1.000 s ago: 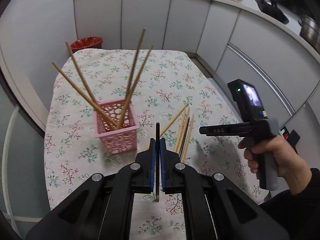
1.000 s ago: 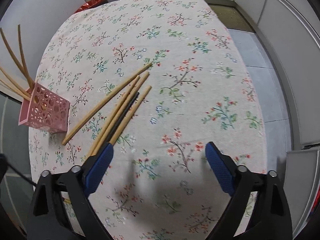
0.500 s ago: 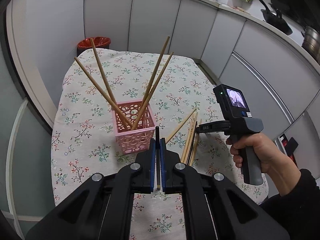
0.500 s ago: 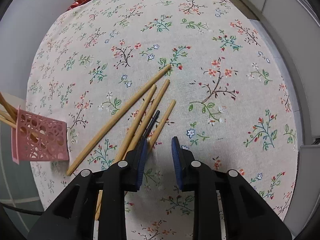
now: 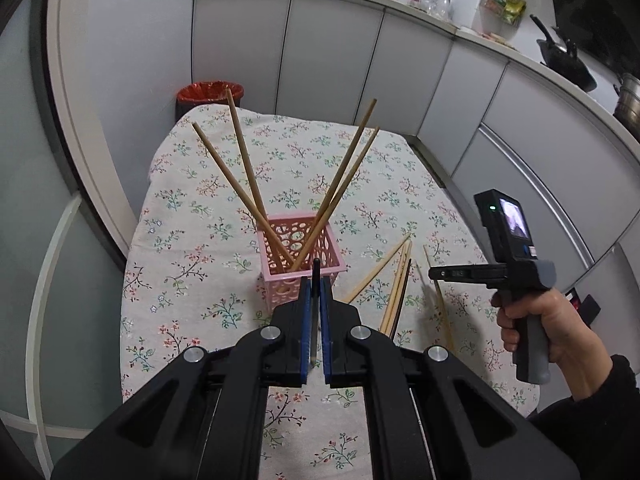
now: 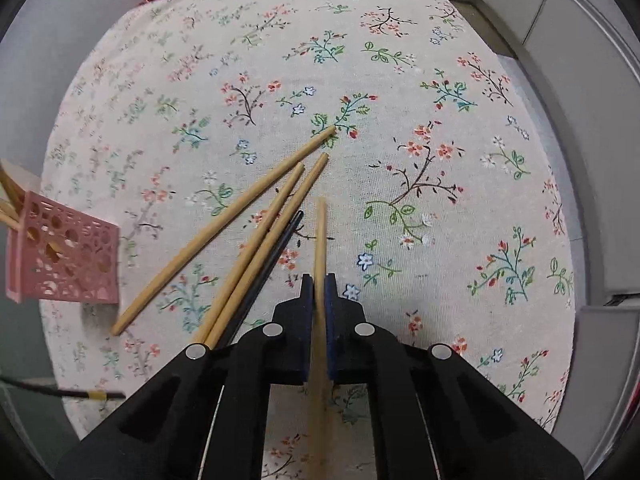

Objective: Organize utensils
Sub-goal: 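Lift the black brush upright with the left tool while the right tool grasps a chopstick, then lower the black brush into the pink cup and open the left tool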

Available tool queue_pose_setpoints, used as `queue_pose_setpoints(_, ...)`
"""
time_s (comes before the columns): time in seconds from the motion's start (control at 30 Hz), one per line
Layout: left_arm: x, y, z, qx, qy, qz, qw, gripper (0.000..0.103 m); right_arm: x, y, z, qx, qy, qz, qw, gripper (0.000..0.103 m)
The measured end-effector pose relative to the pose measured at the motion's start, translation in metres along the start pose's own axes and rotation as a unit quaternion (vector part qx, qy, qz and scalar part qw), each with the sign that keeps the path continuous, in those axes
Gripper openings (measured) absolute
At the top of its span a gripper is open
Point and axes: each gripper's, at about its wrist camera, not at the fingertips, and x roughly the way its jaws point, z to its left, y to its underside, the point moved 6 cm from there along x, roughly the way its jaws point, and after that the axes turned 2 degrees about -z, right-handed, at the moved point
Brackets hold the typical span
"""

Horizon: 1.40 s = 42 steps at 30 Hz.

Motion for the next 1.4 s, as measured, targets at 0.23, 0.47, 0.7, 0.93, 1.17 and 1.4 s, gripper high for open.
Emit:
queue_pose_setpoints(0.23, -0.023, -0.012, 0.000, 0.000, -0.013, -0.048, 0.9988, 0.004, -0.065, 0.006, 0.007, -0.012, -0.042, -0.078, 0.996, 0.005)
queue_pose_setpoints(0.47, -0.054, -0.028, 0.003, -0.010, -0.022, -0.112, 0.9934, 0.004, -0.145, 0.011, 0.019, -0.037, -0.064, -0.184, 0.980, 0.005)
queue_pose_setpoints(0.7, -0.081, -0.043, 0.004, -0.021, -0.030, -0.180, 0.9829, 0.004, -0.206, 0.019, 0.028, -0.048, -0.084, -0.274, 0.957, 0.005)
queue_pose_setpoints(0.93, -0.084, -0.056, 0.005, -0.033, -0.037, -0.221, 0.9740, 0.004, -0.230, 0.018, 0.035, -0.050, -0.106, -0.310, 0.943, 0.005)
queue_pose_setpoints(1.17, -0.070, -0.062, 0.003, -0.029, -0.058, -0.246, 0.9671, 0.004, -0.231, 0.016, 0.044, -0.047, -0.124, -0.312, 0.941, 0.005)
queue_pose_setpoints(1.4, -0.037, -0.064, 0.001, -0.008, -0.084, -0.227, 0.9702, 0.004, -0.230, 0.018, 0.051, -0.050, -0.130, -0.310, 0.940, 0.005)
